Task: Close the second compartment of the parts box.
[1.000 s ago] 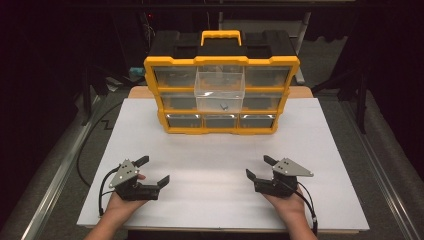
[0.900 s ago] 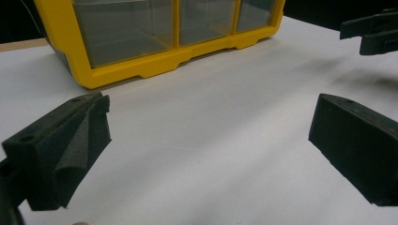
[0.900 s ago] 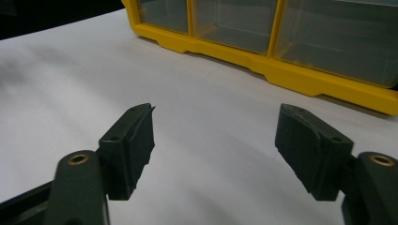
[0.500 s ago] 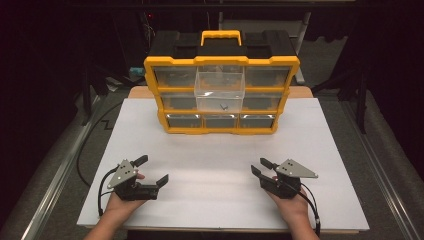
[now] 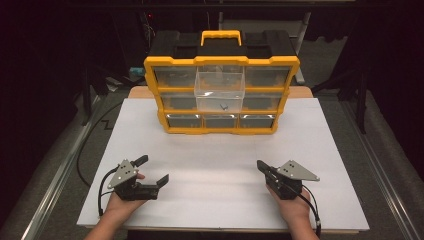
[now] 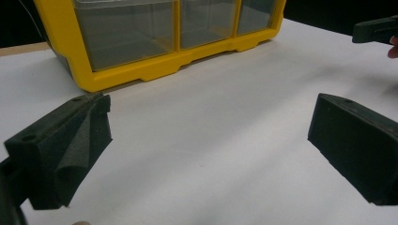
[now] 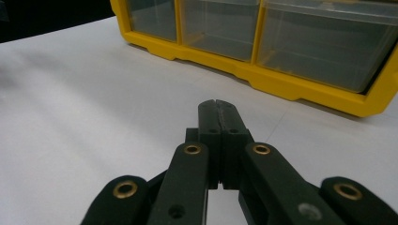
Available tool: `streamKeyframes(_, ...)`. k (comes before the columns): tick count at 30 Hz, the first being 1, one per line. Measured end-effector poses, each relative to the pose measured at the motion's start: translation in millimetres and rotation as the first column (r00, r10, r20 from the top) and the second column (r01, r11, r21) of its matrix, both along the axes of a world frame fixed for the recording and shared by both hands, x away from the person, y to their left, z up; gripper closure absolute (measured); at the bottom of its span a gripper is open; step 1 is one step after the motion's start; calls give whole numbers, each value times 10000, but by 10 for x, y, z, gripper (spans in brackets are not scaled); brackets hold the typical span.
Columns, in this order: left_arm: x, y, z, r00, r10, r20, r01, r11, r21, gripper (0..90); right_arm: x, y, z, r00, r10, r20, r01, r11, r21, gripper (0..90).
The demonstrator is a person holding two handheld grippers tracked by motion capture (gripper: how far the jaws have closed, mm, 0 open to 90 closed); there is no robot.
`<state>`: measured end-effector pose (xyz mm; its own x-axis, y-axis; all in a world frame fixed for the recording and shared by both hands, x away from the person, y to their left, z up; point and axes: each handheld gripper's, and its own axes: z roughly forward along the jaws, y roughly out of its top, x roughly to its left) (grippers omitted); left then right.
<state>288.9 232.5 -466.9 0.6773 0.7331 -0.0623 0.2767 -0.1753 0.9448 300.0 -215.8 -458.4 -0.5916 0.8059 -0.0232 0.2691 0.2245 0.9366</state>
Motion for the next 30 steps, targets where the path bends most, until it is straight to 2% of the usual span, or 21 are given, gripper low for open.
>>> streamKeyframes(5, 1, -2, 0, 10000, -37, 27, 37, 10000, -33, 8, 5, 52, -5, 9999, 163, -39, -162, 9996, 234, 900)
streamKeyframes(7, 0, -4, 0, 10000, -57, 32, 57, 10000, -46, 8, 13, 115, -15, 9995, 284, -140, -282, 9995, 127, 900)
streamKeyframes(16, -3, -14, -6, 9998, -162, 61, 163, 9998, -78, 8, 25, 355, 48, 9974, 716, 17, -717, 9968, 362, 900)
streamKeyframes(21, 3, -18, -9, 9998, -204, 78, 204, 9998, -64, 8, 70, 482, 198, 9956, 901, 261, -913, 9945, 511, 900)
streamKeyframes(30, 10, -18, -14, 9997, -233, 71, 234, 9997, -92, 9, 243, 683, 612, 9911, 964, 917, -1024, 9927, 633, 900)
